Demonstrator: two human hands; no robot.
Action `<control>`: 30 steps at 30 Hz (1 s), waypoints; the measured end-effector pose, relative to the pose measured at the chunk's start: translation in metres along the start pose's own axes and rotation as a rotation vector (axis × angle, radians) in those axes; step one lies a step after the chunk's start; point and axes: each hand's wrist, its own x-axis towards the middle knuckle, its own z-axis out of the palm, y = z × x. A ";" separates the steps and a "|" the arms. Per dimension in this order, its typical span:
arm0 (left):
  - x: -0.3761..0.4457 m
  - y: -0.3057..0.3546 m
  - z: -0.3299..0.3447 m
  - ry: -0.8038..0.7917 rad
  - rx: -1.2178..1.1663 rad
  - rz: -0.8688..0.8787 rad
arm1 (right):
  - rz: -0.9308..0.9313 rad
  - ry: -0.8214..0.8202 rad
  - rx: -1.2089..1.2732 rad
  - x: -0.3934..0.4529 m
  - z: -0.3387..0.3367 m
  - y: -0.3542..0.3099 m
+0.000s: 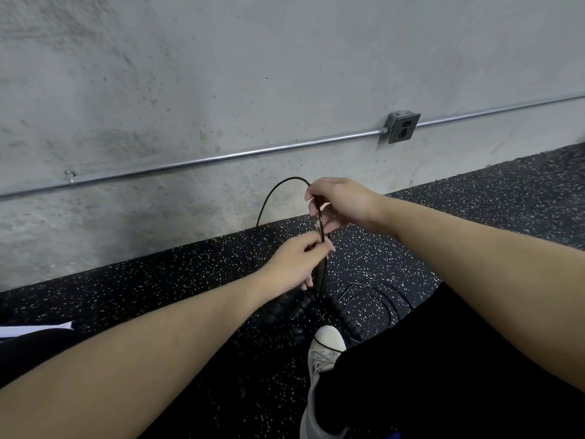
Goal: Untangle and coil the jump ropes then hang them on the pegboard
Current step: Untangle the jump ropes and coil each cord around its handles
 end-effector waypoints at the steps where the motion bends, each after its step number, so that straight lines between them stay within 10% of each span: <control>1: -0.001 -0.002 0.002 -0.009 0.073 0.027 | 0.025 0.015 0.041 0.001 0.000 0.000; 5: 0.001 0.000 0.001 -0.018 0.109 0.063 | 0.170 -0.023 0.128 0.001 -0.004 0.004; 13: 0.011 0.020 -0.024 0.140 -0.538 -0.130 | 0.068 0.045 -0.265 -0.002 -0.019 0.015; 22: 0.020 0.023 -0.050 0.280 -0.989 -0.270 | 0.035 -0.427 -0.600 -0.006 -0.007 0.015; 30: 0.013 0.013 -0.044 0.228 -0.519 -0.185 | -0.147 -0.071 -0.619 -0.001 -0.003 0.009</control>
